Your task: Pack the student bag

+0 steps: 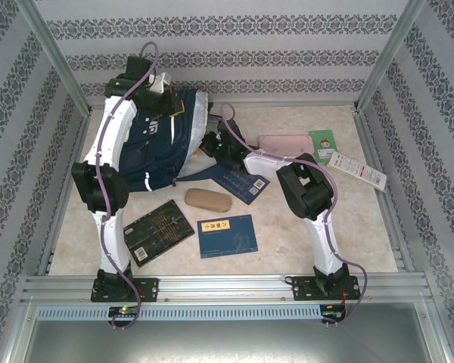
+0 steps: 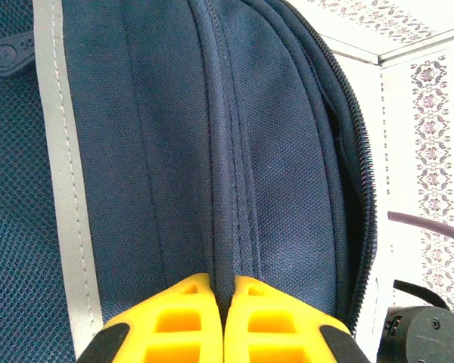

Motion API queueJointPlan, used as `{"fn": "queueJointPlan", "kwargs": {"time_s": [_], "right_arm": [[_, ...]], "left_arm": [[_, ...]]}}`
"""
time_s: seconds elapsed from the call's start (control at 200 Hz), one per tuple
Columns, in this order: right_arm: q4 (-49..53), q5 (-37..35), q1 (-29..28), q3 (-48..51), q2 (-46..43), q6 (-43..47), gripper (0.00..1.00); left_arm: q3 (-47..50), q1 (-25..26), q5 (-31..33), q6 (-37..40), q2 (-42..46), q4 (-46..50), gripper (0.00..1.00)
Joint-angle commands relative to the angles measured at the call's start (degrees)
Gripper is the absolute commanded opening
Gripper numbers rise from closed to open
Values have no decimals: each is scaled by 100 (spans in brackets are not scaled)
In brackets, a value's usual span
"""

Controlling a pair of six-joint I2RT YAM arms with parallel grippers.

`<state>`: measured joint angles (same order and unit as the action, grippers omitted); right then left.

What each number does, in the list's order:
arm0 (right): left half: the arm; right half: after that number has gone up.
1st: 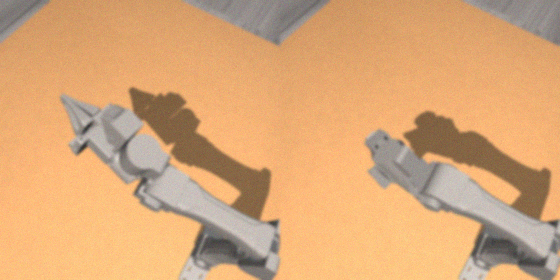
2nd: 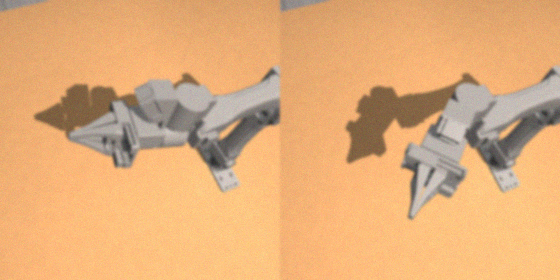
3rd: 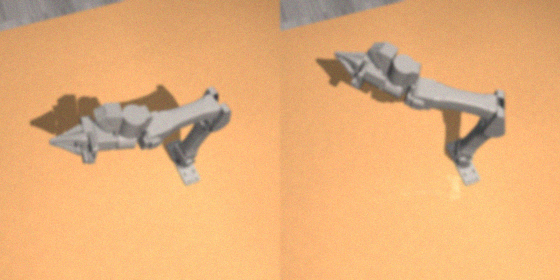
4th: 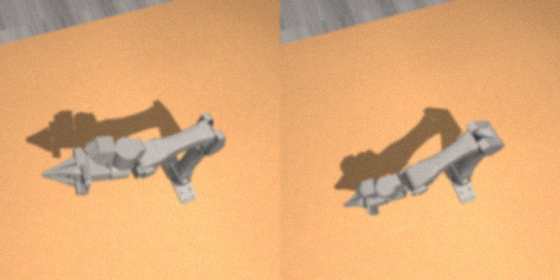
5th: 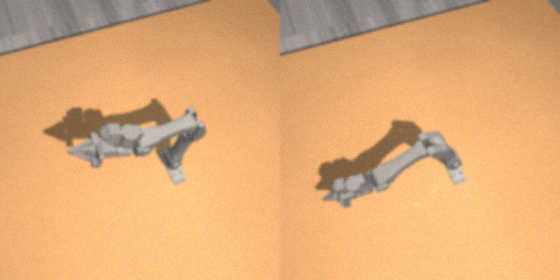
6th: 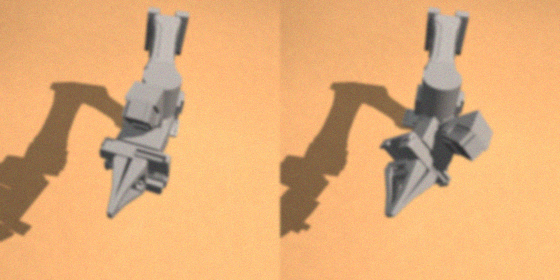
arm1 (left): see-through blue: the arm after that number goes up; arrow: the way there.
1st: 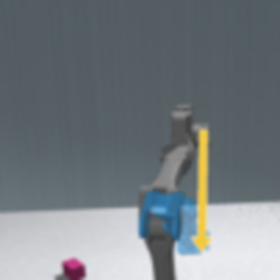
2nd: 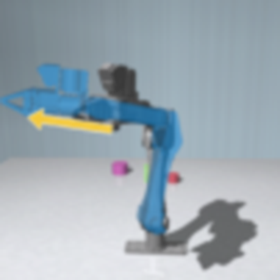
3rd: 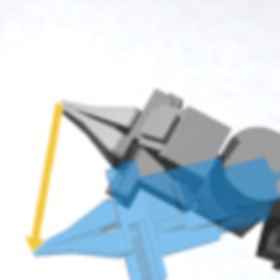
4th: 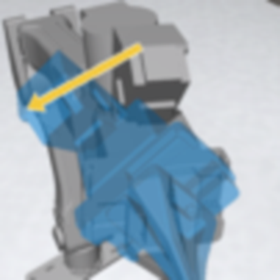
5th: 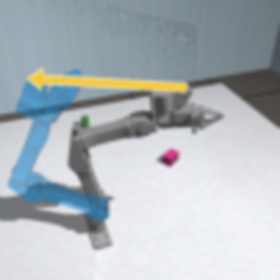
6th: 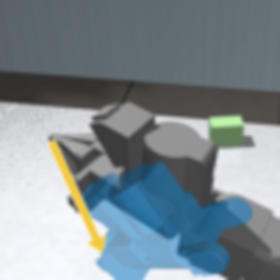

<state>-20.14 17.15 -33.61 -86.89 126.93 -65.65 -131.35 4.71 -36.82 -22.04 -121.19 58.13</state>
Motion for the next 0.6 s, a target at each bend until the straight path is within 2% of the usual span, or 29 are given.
{"fn": "queueJointPlan", "kwargs": {"time_s": [0.0,0.105,0.195,0.595], "right_arm": [[-1551,531,55,162,-20,-365,0],[-2219,744,24,92,146,-823,0],[-2235,777,-70,-187,345,-917,0],[-625,499,-514,-1570,1360,-522,0]], "left_arm": [[-123,-58,-620,245,135,-388,0],[-116,-58,-766,229,122,-418,0],[-95,-62,-895,178,112,-467,0],[-91,-53,-1009,132,119,-496,0]]}}
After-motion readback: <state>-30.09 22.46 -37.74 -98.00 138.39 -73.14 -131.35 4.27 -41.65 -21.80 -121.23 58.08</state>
